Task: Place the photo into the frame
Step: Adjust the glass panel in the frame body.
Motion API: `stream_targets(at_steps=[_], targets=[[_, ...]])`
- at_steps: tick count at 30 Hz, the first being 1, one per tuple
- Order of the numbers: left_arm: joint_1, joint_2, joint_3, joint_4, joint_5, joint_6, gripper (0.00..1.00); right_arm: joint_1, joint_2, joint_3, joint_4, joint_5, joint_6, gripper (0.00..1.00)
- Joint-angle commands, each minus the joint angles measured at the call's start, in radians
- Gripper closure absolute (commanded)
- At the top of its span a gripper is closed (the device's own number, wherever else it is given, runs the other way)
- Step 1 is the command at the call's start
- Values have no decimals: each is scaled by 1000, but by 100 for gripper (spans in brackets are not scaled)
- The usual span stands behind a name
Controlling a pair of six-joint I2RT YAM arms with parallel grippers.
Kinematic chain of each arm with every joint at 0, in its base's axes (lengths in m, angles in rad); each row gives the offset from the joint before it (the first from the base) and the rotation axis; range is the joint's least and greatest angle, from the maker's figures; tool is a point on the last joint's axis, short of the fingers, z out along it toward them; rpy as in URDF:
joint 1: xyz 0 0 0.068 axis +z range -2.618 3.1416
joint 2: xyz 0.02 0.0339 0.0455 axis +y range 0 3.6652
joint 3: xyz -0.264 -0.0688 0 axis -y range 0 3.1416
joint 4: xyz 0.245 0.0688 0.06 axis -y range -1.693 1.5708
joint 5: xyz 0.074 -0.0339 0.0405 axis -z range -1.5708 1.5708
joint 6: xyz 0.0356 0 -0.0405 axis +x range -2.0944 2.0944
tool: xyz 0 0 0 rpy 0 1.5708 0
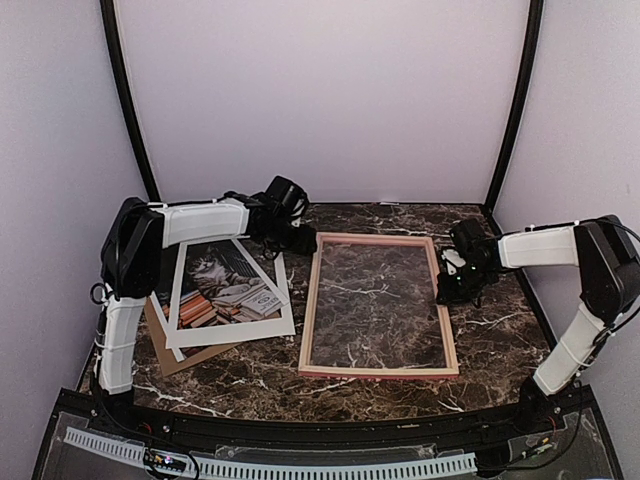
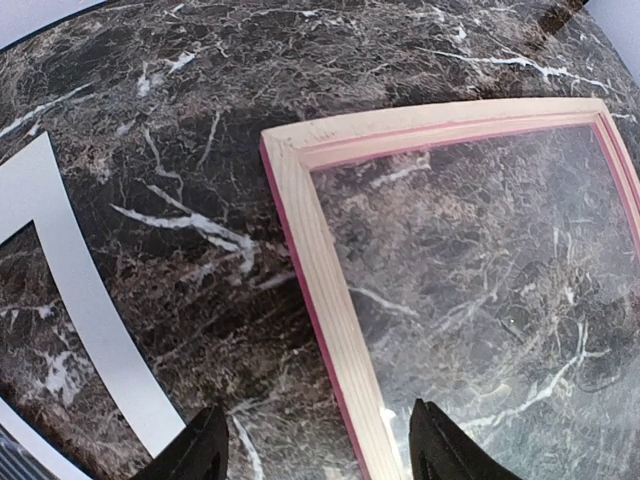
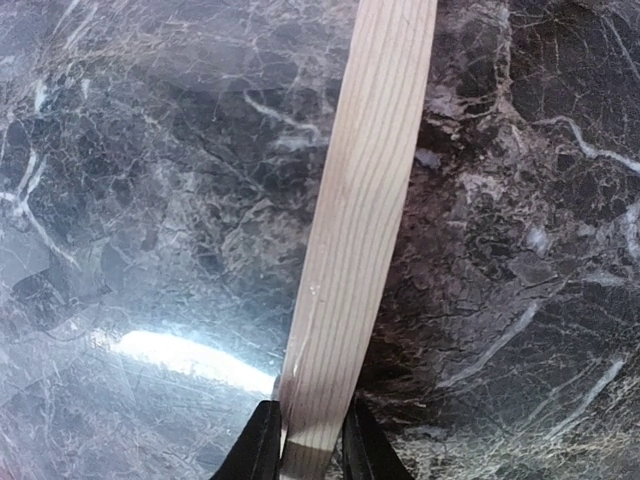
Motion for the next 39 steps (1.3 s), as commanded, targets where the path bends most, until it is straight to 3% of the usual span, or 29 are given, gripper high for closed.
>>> stream_targets(at_steps=[1, 8, 39], targets=[[9, 47, 57, 5, 0, 46, 36, -2, 6, 27, 16, -76, -31, 79], [15, 138, 175, -46, -23, 56, 35, 1, 22, 38, 18, -119, -48, 79], [28, 286, 313, -118, -197, 64, 39, 1, 31, 28, 16, -98, -38, 77]])
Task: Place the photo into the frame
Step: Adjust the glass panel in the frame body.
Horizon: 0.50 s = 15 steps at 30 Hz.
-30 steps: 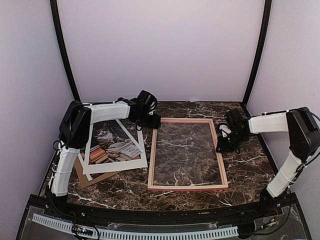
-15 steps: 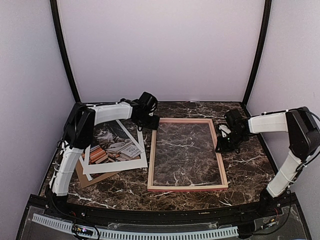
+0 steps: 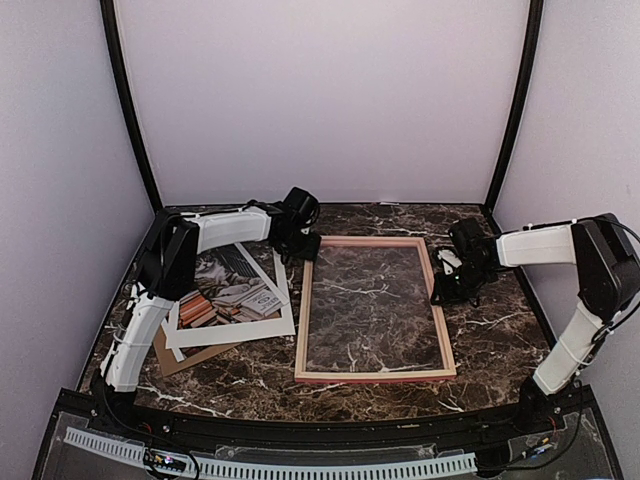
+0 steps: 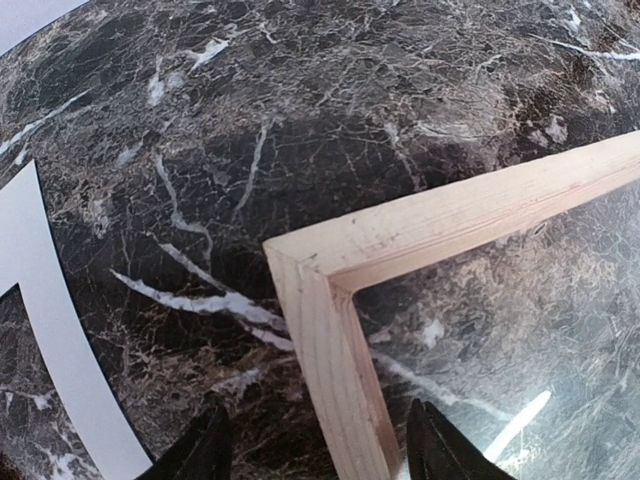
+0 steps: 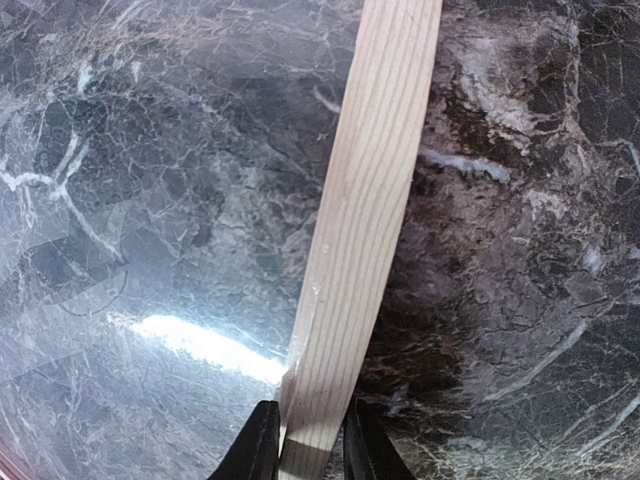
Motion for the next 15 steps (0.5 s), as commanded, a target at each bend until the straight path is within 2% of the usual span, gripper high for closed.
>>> stream_targets(at_steps=[1, 15], targets=[[10, 7, 28, -43, -46, 1, 39, 2, 12, 13, 14, -9, -5, 77], [39, 9, 65, 9, -26, -2, 37, 2, 19, 14, 13, -4, -3, 77]])
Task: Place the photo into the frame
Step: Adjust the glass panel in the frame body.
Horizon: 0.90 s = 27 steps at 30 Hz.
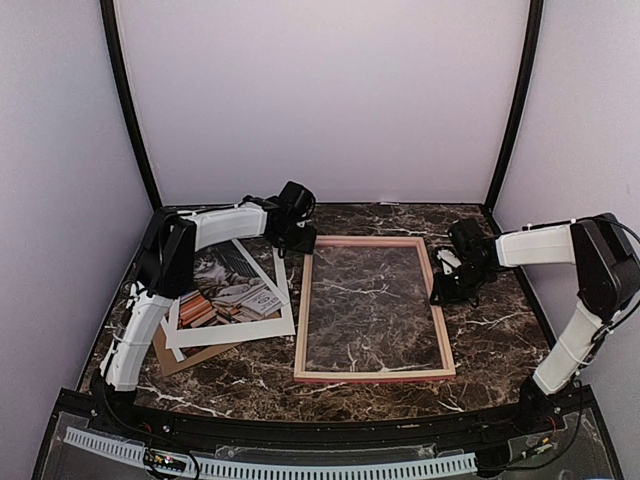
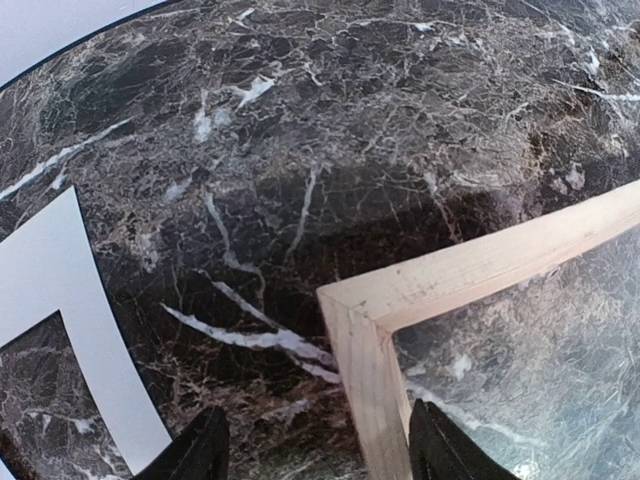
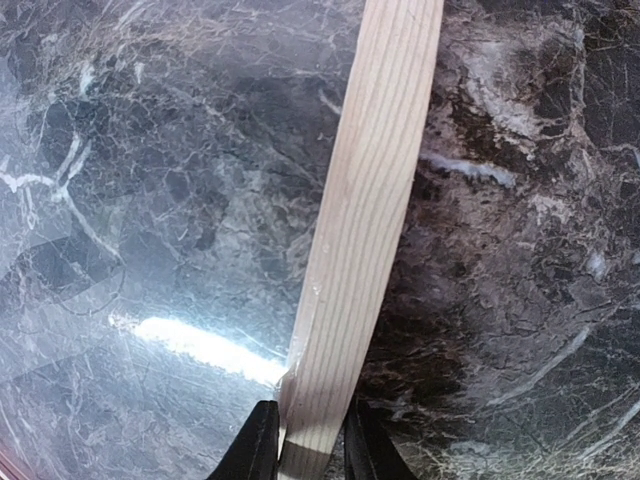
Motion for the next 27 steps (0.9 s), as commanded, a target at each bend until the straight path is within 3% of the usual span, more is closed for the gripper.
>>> stream_targets(at_steps=[1, 19, 27], targets=[[18, 10, 39, 8, -10, 1, 37, 2, 16, 15, 6, -5, -5, 77], [20, 61, 112, -44, -7, 24, 36, 2, 11, 9, 9, 2, 2, 76], [19, -170, -117, 63, 74, -1, 35, 1, 12, 3, 9, 36, 28, 76]])
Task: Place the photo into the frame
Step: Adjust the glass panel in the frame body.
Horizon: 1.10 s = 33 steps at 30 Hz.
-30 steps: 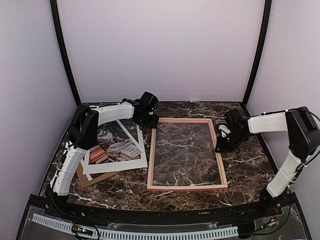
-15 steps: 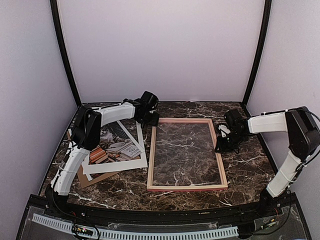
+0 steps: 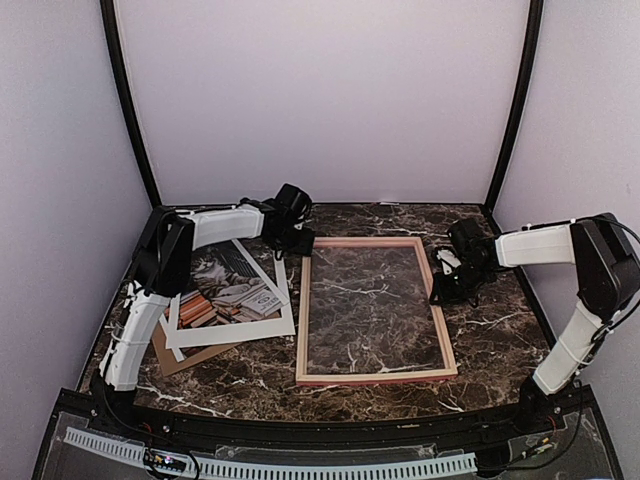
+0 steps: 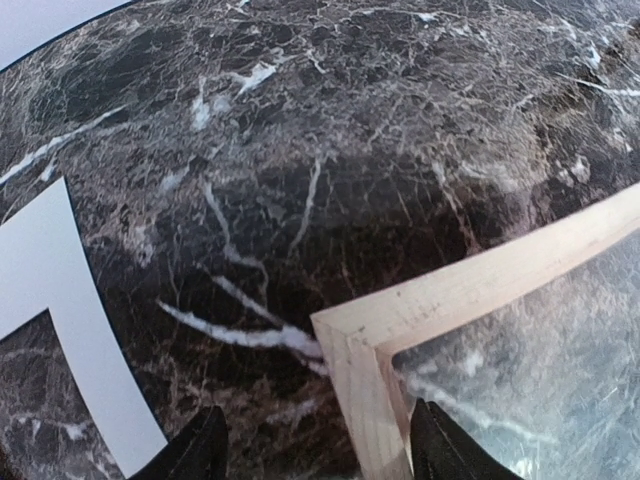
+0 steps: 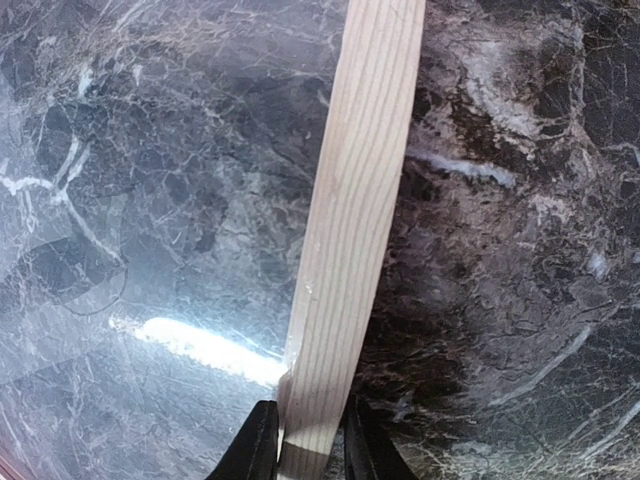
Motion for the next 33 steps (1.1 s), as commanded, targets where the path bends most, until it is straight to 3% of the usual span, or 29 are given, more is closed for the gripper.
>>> stream_targets(at_steps=[1, 11, 19, 25, 33], targets=[[2, -201, -147, 27, 50, -12, 35, 1, 14, 2, 10, 30, 28, 77], [-86, -520, -559, 80, 86, -92, 34, -1, 27, -1, 43, 51, 101, 77], [-250, -724, -815, 71, 60, -213, 34, -12, 24, -8, 67, 64, 145, 77], [-357, -759, -909, 41, 20, -308, 33, -15, 24, -12, 81, 50, 158, 77], [-460, -728, -913, -31, -36, -378, 34, -15, 8, -41, 87, 56, 154, 76]])
